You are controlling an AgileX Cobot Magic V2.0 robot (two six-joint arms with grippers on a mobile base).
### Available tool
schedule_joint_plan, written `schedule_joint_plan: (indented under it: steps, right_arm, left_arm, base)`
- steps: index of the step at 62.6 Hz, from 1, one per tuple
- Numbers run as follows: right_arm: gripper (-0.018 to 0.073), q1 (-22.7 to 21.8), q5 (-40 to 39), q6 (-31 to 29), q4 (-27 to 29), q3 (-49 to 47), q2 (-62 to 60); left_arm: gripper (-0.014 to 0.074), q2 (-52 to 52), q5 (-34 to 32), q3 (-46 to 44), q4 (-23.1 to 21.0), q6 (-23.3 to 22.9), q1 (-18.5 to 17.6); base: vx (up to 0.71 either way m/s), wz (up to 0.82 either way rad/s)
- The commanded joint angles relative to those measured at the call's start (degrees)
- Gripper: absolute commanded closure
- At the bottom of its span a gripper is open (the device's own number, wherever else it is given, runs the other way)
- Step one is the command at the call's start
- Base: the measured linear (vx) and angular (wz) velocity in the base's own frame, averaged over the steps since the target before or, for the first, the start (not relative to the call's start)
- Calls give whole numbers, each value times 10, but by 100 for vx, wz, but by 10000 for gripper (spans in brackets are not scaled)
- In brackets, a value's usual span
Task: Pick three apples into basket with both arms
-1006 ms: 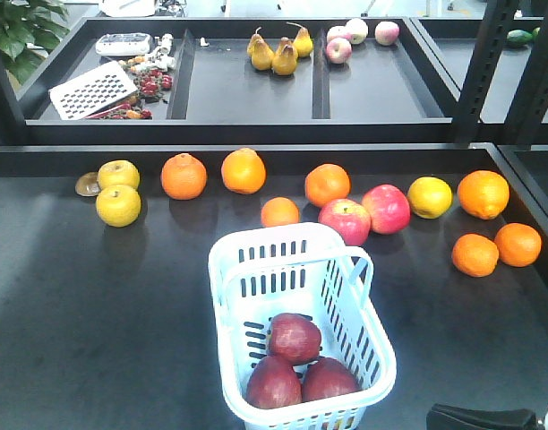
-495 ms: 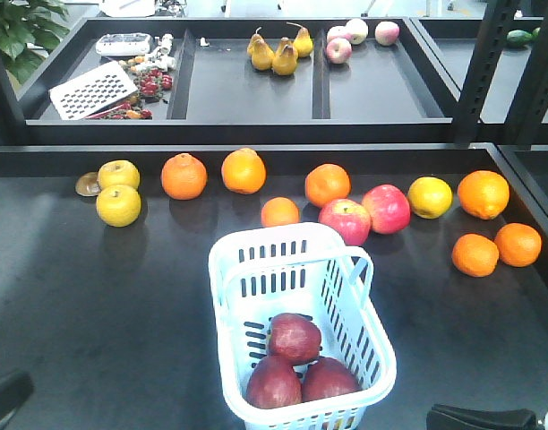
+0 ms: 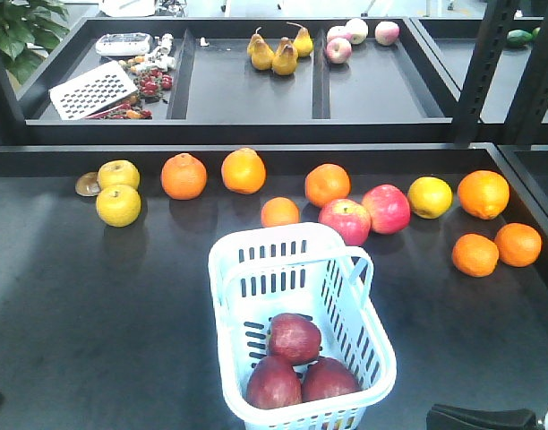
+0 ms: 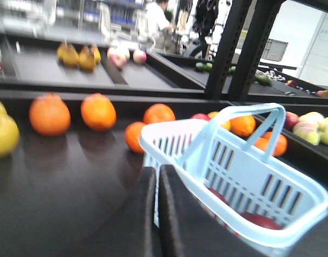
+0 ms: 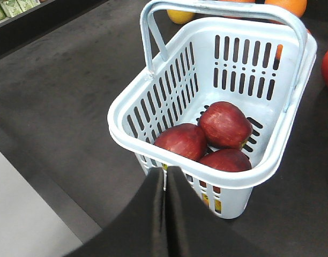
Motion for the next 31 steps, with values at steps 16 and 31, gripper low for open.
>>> schedule_joint_plan:
  steps: [16,31]
  right_arm:
    - [564,-1,-26,-3,9,-17,2]
    - [564,-1,-26,-3,9,-17,2]
  left_arm:
    - [603,-21,-27,4,45,-18,135]
    - [603,-21,5,4,47,-38,219]
  base:
    - [0,0]
    - [0,0]
